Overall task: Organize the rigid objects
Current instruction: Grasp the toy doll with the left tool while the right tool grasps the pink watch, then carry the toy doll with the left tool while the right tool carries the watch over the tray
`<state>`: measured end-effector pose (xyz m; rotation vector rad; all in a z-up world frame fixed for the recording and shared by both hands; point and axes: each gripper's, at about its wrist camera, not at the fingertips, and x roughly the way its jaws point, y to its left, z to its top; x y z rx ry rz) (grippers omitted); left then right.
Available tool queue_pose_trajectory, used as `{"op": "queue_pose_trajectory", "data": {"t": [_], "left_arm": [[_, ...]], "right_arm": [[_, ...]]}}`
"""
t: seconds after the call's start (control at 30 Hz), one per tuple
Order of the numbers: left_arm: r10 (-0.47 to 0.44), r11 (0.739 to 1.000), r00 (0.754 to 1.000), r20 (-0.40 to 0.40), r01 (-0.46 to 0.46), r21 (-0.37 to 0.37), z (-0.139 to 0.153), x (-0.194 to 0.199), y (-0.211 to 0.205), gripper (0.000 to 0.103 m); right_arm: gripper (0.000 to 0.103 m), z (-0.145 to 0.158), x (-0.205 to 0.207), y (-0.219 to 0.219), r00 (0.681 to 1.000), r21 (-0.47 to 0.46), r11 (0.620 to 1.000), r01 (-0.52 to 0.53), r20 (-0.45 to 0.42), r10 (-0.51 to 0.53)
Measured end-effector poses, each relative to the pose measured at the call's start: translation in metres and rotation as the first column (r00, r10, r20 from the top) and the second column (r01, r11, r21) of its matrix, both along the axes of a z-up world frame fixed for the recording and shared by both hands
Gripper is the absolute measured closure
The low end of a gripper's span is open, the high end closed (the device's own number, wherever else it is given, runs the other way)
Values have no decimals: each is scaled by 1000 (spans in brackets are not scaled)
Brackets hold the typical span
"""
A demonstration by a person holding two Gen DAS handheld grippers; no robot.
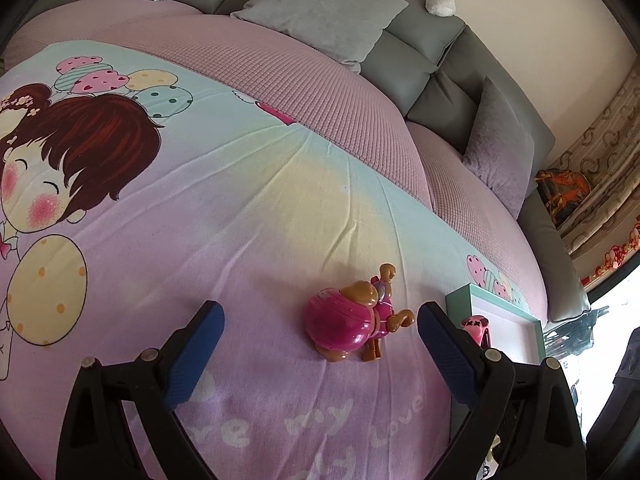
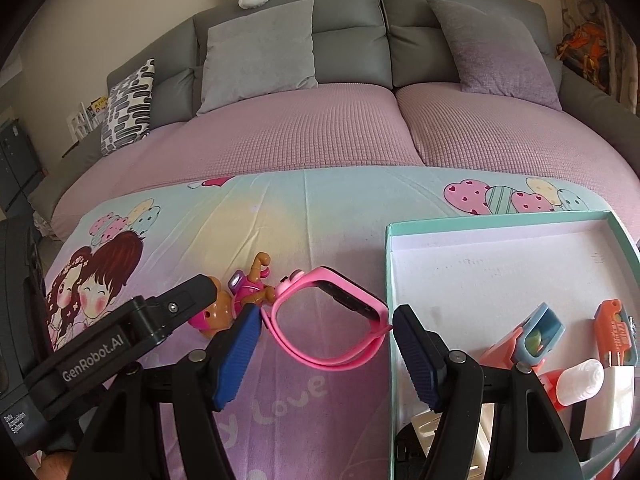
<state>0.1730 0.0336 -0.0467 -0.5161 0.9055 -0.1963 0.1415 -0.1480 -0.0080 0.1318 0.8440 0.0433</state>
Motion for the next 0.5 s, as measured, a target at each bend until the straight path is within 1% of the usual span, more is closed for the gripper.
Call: {"op": "queue_pose_trajectory", "data": {"t": [0.13, 0.2, 0.33, 0.37, 0.4, 0.43, 0.5], "left_arm": [[-1, 1000, 1000, -8, 1, -15, -2, 1, -3, 10], [-5, 1000, 1000, -9, 5, -19, -2, 1, -5, 22], [-22, 999, 1000, -11, 21, -38, -3, 1, -6, 29], [-30, 998, 1000, -10, 29, -50, -3, 1, -7, 34], [-38, 997, 999, -12, 38, -64, -3, 1, -8, 42], [-47, 996, 999, -15, 45, -80, -4, 2, -9, 47], [-53, 994, 998, -28, 50, -101, -7, 2, -8, 62]], "right_arm": [[32, -1, 0, 1, 1000, -6, 1000, -4, -1, 4], [32, -2, 0, 2, 1000, -15, 1000, -7, -3, 7], [32, -2, 0, 4, 1000, -25, 1000, -9, -4, 9], [32, -3, 0, 4, 1000, -26, 1000, -10, -5, 10], [32, -3, 0, 5, 1000, -30, 999, -12, -6, 12], [32, -4, 0, 5, 1000, -35, 999, -14, -8, 14], [32, -5, 1, 8, 1000, -50, 999, -21, -15, 20]]}}
